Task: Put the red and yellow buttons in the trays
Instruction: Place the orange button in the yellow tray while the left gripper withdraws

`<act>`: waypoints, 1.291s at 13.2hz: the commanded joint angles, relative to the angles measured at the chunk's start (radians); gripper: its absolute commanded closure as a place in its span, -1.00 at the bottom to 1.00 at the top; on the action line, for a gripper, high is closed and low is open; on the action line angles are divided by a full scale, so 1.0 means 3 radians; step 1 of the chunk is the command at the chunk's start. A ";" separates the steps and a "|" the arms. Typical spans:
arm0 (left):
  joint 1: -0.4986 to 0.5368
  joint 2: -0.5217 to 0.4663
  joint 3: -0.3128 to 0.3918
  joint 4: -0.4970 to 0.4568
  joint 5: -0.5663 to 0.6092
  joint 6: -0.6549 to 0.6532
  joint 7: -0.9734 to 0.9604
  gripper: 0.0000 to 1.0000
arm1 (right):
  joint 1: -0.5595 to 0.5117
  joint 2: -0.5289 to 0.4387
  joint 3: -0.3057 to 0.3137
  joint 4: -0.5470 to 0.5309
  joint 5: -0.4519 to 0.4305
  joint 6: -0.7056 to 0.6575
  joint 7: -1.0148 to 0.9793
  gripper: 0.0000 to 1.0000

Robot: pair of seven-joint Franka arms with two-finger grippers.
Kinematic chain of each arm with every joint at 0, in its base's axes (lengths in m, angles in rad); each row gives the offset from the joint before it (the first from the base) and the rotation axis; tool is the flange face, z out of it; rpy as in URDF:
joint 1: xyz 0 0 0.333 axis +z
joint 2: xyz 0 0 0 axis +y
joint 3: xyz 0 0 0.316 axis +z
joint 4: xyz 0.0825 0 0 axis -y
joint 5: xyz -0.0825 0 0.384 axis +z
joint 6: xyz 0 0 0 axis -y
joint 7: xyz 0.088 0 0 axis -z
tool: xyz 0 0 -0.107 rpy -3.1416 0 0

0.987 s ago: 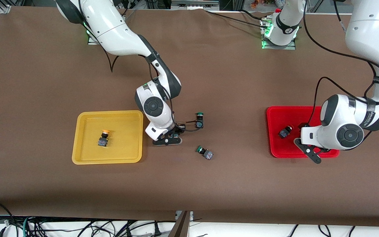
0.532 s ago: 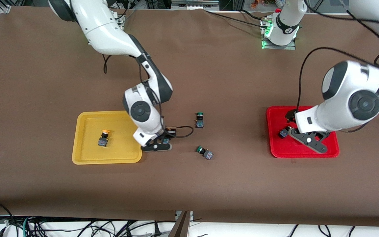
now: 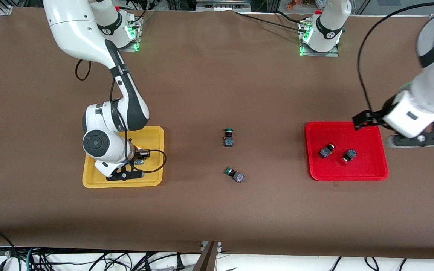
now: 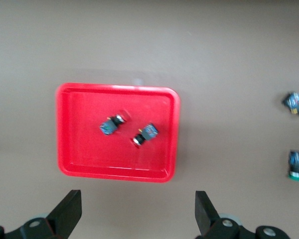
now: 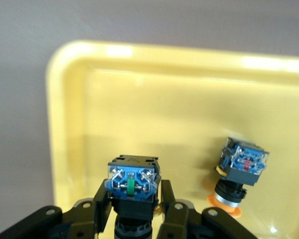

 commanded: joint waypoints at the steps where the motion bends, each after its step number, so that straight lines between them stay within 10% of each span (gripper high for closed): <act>1: -0.0655 -0.0474 0.0868 -0.0390 -0.0116 0.0064 0.0088 -1.00 | 0.0074 -0.0216 0.0009 -0.0638 0.0034 0.0439 0.0032 0.31; 4: -0.0700 -0.1108 0.1068 -0.1295 -0.0418 0.0631 0.0247 -1.00 | 0.0069 -0.0272 -0.0001 -0.0670 0.0034 0.0450 0.0037 -0.89; 5: -0.0694 -0.1130 0.1058 -0.1312 -0.0424 0.0587 0.0348 -1.00 | 0.0069 -0.0328 -0.0006 -0.0660 0.0034 0.0450 0.0027 -0.98; 17: -0.0735 -0.1069 0.1048 -0.1149 -0.0378 0.0300 0.0421 -1.00 | 0.0069 -0.1846 -0.0507 -0.0374 -0.0027 -0.1236 0.0078 -0.99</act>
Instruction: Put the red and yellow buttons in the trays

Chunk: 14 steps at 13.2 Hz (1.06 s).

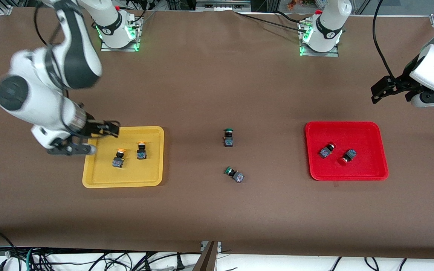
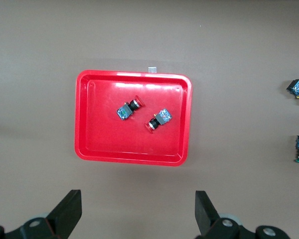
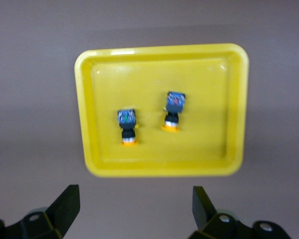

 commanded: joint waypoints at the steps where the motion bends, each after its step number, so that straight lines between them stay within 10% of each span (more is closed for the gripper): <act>1: -0.0017 -0.0042 0.0014 -0.0017 -0.0032 -0.0038 0.0082 -1.00 | 0.0017 -0.0424 -0.0117 -0.0150 -0.0036 -0.0261 -0.0017 -0.99; 4: -0.0017 -0.0042 0.0014 -0.0017 -0.0032 -0.0044 0.0087 -1.00 | -0.0191 -0.0665 -0.0031 -0.0176 -0.0153 -0.0522 -0.0017 -0.99; 8: -0.0017 -0.0042 0.0014 -0.0017 -0.0032 -0.0049 0.0092 -1.00 | -0.1085 -0.0819 0.0852 -0.0232 -0.0343 -0.0579 -0.0099 -0.99; 14: -0.0012 -0.0032 0.0014 -0.0011 -0.0037 -0.0028 0.0102 -1.00 | -0.1102 -0.0773 0.0880 -0.0207 -0.0404 -0.0548 -0.0093 -0.99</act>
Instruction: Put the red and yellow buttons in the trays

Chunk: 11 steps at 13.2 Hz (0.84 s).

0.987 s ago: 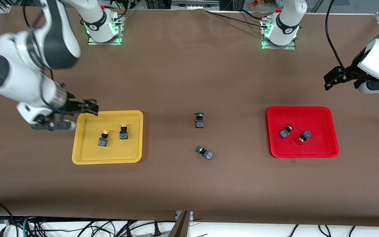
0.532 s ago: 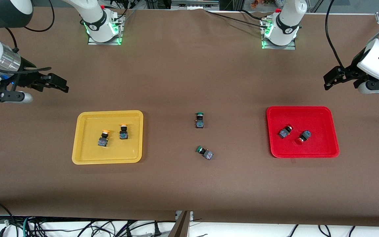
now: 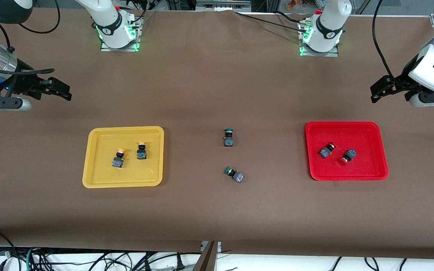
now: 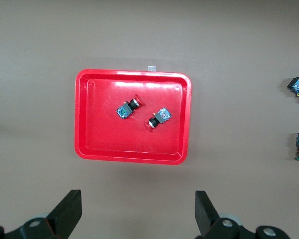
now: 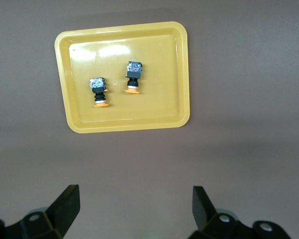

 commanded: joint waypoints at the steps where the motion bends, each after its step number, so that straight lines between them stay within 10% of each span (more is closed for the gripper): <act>1: 0.0002 -0.0032 0.0015 -0.0011 -0.0037 -0.0018 0.0089 -1.00 | -0.0068 -0.0021 0.0085 -0.0007 -0.0042 0.0032 -0.0029 -0.99; 11: 0.0013 0.0055 0.0015 0.0122 -0.0042 -0.0033 0.0084 -1.00 | 0.0019 0.0117 0.0075 0.0295 -0.0103 0.0001 0.0002 -0.99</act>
